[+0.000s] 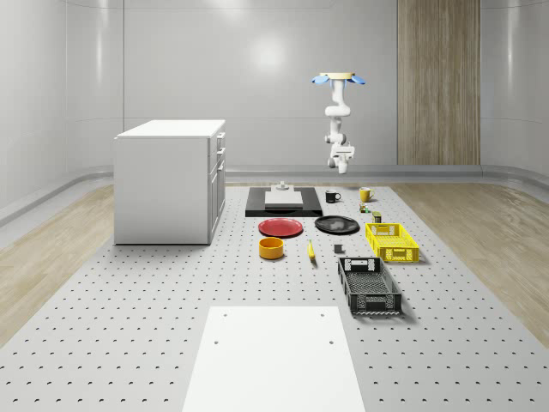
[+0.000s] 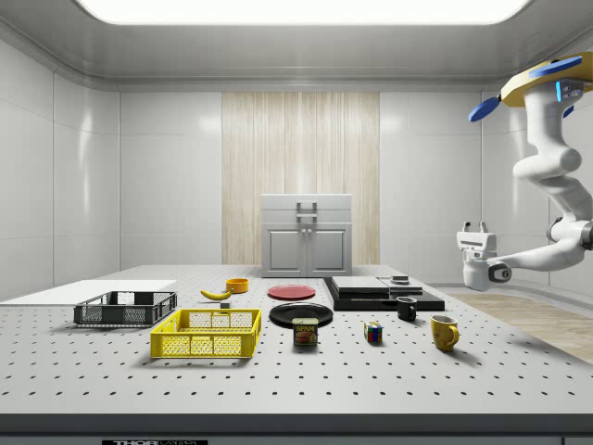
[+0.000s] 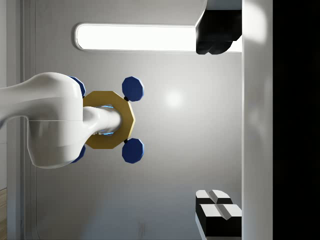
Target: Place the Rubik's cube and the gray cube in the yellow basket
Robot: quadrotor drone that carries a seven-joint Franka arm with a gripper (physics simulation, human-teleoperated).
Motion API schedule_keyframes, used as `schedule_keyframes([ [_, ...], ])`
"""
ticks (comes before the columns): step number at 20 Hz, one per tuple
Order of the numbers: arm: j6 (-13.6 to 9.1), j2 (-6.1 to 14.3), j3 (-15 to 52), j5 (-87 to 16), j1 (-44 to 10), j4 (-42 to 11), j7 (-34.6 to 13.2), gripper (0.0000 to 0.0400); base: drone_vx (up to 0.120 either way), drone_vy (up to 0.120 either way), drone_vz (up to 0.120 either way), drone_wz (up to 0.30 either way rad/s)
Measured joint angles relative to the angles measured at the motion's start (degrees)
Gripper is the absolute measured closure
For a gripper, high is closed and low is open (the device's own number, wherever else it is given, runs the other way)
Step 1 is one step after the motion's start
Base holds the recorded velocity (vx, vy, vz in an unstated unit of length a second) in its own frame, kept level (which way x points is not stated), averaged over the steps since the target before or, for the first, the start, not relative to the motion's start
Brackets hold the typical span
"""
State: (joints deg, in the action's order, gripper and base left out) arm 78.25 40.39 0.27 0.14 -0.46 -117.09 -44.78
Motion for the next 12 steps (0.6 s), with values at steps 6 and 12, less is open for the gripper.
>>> schedule_keyframes([
  [6,0.2,0.2,0.1,0.0,0.0,-0.1,0.0,0.0000,0.120,0.120,0.000,0.000],
  [12,0.5,0.3,0.2,-0.2,-0.1,-0.3,0.0,0.0000,0.120,0.027,0.000,0.000],
])
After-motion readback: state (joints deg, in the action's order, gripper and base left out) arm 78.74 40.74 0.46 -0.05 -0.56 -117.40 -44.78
